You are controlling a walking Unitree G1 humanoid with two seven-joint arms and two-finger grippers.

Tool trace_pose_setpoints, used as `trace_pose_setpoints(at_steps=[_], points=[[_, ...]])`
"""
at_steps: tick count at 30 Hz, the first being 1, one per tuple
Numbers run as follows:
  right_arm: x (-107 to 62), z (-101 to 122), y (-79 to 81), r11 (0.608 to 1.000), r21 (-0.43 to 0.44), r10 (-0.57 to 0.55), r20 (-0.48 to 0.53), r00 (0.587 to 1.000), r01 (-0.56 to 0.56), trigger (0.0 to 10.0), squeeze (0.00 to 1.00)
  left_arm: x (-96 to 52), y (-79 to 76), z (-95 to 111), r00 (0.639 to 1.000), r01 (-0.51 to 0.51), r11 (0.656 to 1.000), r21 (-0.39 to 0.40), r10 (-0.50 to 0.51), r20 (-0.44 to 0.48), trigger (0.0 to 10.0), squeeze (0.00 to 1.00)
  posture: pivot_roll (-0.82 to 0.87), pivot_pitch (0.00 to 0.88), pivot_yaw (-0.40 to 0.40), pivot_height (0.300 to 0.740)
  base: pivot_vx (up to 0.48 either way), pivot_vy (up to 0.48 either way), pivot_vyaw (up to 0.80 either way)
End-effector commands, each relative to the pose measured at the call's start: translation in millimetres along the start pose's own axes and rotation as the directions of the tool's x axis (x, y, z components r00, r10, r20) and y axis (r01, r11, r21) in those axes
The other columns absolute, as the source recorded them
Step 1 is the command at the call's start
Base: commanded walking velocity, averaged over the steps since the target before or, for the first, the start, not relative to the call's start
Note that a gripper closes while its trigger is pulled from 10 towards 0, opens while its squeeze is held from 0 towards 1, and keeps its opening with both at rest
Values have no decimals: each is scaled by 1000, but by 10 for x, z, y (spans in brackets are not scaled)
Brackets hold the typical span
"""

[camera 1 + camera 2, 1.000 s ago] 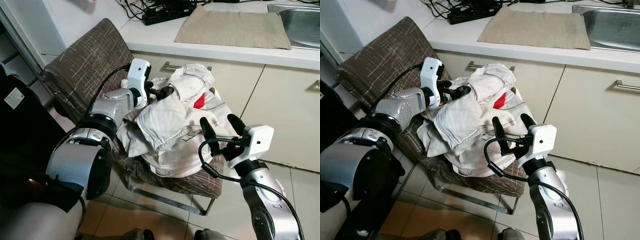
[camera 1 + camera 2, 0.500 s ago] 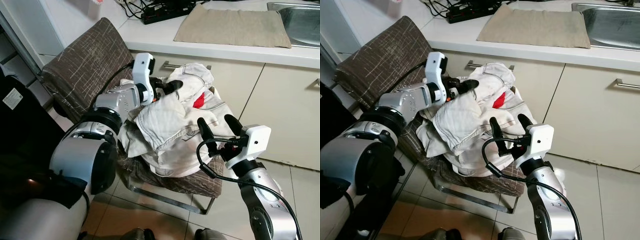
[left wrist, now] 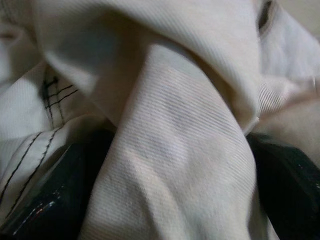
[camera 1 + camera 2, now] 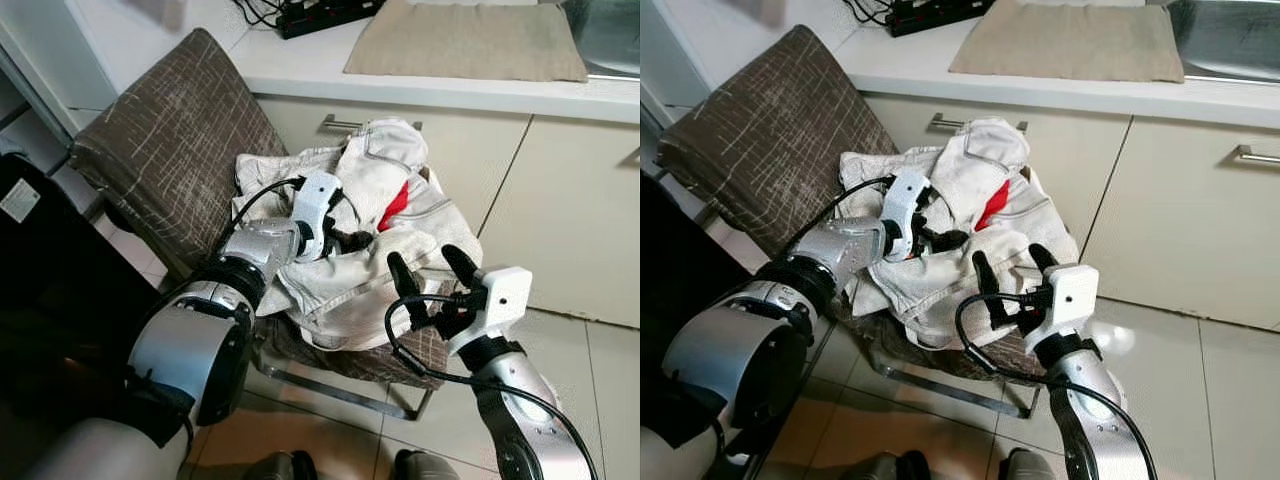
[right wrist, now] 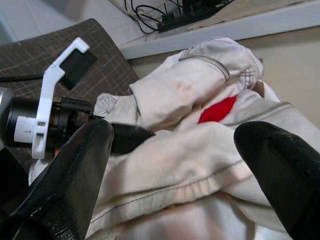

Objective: Clothes washing

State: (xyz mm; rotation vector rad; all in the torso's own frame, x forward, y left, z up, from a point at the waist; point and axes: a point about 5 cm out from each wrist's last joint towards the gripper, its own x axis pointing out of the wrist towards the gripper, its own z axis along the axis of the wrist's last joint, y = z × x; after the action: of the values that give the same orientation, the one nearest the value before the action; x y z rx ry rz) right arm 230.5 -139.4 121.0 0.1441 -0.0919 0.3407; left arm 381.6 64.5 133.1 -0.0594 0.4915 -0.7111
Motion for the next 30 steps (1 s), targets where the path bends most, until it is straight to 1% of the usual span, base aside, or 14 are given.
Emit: trace_pose_setpoints(at_steps=[1,2,3,4,5,7,8,9,14,16,17,19,21,30], points=[[-11,41,33,1000,-4,-1,8,1000,1,10000,0,-11,45,-90,1000,-30,998,-62,30,0,10000,0,-292,139,164,740,0,0,0],[-13,44,30,1000,-5,-6,10,1000,6,10000,0,-11,54,-70,999,-48,999,-14,49,21,10000,0,-292,139,164,740,0,0,0],[-13,44,30,1000,-5,-6,10,1000,6,10000,0,-11,54,-70,999,-48,999,-14,49,21,10000,0,-292,139,164,740,0,0,0],[-17,46,23,1000,-11,-16,9,1000,17,10000,0,-7,58,-50,996,-80,995,57,77,52,10000,0,-299,143,172,740,0,0,0],[-17,46,23,1000,-11,-16,9,1000,17,10000,0,-7,58,-50,996,-80,995,57,77,52,10000,0,-299,143,172,740,0,0,0],[-12,48,15,1000,-14,-27,10,1000,28,10000,0,7,28,-61,995,-77,990,119,68,78,0,0,-300,143,174,740,0,0,0],[-12,48,15,1000,-14,-27,10,1000,28,10000,0,7,28,-61,995,-77,990,119,68,78,0,0,-300,143,174,740,0,0,0],[-3,49,11,999,-15,-35,12,999,35,10000,0,20,-3,-87,994,-72,982,174,56,94,0,0,-301,143,173,740,0,0,0],[15,47,-12,999,-18,-45,11,999,45,10000,0,23,6,-180,994,-81,986,145,69,85,0,0,-300,139,172,740,0,0,0],[33,45,-38,998,-21,-56,9,998,56,10000,0,26,-3,-223,993,-64,996,68,57,102,0,0,-298,129,167,740,0,0,0],[33,45,-38,998,-21,-56,9,998,56,10000,0,26,-3,-223,993,-64,996,68,57,102,0,0,-298,129,167,740,0,0,0],[58,48,-57,998,-23,-65,11,998,66,10000,0,21,7,-224,989,-58,998,-26,61,132,0,0,-290,119,161,740,0,0,0],[76,46,-71,997,-21,-71,9,997,71,10000,0,10,25,-226,986,-61,996,-64,70,151,0,0,-282,114,156,740,0,0,0],[181,43,-78,999,-21,-49,0,999,49,10000,0,-47,85,-169,970,-76,996,-37,83,227,0,0,-255,108,132,740,0,0,0]])
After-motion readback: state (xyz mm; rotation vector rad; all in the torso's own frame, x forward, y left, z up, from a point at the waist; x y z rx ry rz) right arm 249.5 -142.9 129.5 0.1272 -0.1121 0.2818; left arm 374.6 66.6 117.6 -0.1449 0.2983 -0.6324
